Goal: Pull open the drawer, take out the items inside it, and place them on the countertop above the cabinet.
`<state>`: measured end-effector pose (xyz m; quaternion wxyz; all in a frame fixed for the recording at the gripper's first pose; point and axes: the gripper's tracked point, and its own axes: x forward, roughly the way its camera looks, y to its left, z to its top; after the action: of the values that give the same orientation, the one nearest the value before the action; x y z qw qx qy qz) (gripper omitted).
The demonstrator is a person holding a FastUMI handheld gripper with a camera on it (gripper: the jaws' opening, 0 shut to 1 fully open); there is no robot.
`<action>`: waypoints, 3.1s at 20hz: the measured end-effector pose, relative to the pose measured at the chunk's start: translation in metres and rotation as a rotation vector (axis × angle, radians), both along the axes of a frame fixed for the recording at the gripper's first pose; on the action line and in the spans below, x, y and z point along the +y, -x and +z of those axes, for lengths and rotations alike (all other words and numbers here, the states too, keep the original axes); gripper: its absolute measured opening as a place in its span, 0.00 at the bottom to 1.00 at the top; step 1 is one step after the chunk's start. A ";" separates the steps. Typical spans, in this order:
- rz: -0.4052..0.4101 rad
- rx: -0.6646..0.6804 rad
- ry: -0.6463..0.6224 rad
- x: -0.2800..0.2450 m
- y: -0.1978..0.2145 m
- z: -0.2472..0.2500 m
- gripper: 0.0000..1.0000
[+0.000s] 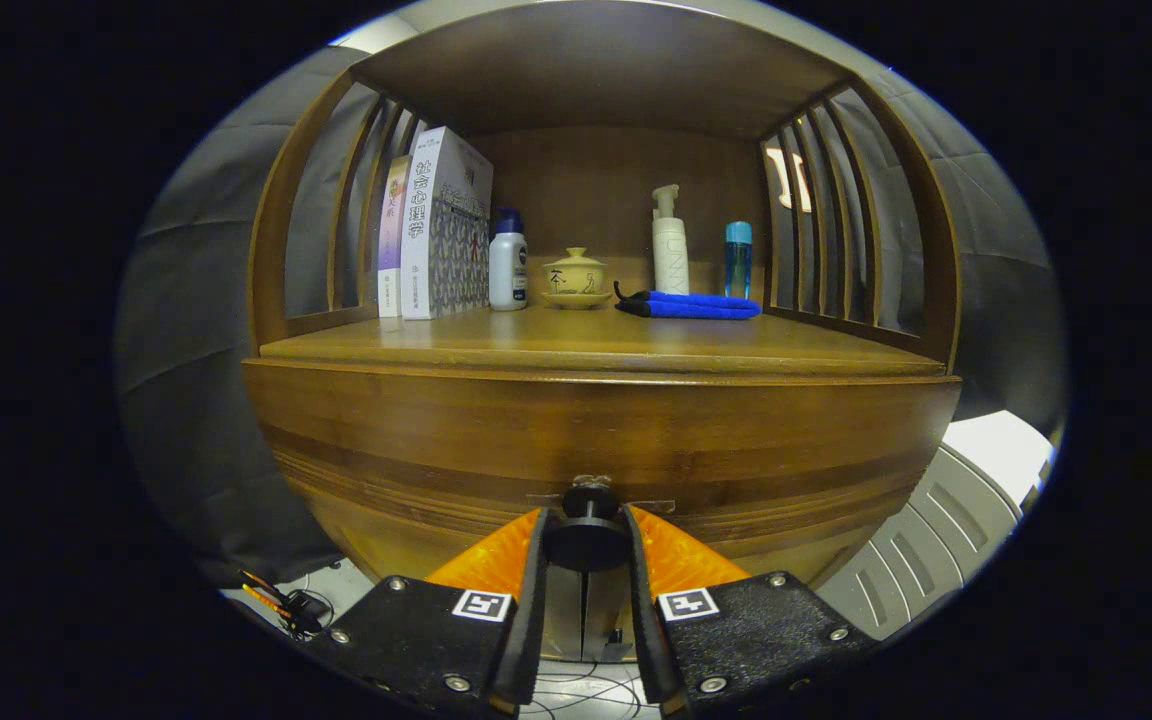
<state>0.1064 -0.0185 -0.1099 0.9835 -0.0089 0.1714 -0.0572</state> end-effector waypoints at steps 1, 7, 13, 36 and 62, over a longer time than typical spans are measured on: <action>-0.001 0.003 0.002 0.001 0.007 0.000 0.39; -0.013 0.059 -0.023 0.009 0.063 0.003 0.39; 0.007 0.104 -0.025 0.018 0.115 0.003 0.39; 0.027 -0.136 -0.011 0.045 0.166 0.122 0.95; -0.115 0.541 -0.079 0.025 0.028 0.015 0.90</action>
<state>0.0783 0.0066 -0.0951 0.8967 0.0244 0.4301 -0.1017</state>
